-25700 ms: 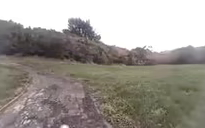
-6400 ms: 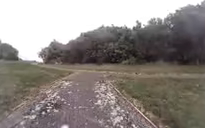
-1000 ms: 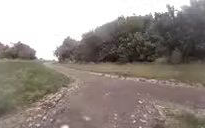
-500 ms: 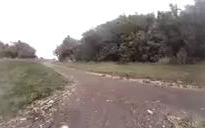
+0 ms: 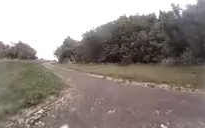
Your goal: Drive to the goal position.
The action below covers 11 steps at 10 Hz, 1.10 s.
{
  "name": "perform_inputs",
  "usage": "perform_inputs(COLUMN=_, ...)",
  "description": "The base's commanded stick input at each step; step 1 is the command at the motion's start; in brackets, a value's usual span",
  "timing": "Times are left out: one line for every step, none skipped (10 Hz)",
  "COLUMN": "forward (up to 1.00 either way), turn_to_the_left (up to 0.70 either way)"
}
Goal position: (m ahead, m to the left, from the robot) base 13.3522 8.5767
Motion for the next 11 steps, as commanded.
perform_inputs(forward=0.70, turn_to_the_left=0.00)
perform_inputs(forward=0.70, turn_to_the_left=0.00)
perform_inputs(forward=0.70, turn_to_the_left=0.00)
perform_inputs(forward=0.70, turn_to_the_left=0.04)
perform_inputs(forward=0.70, turn_to_the_left=0.27)
perform_inputs(forward=0.70, turn_to_the_left=0.19)
perform_inputs(forward=0.70, turn_to_the_left=0.02)
perform_inputs(forward=0.70, turn_to_the_left=0.14)
perform_inputs(forward=0.70, turn_to_the_left=0.16)
perform_inputs(forward=0.70, turn_to_the_left=0.07)
perform_inputs(forward=0.70, turn_to_the_left=0.05)
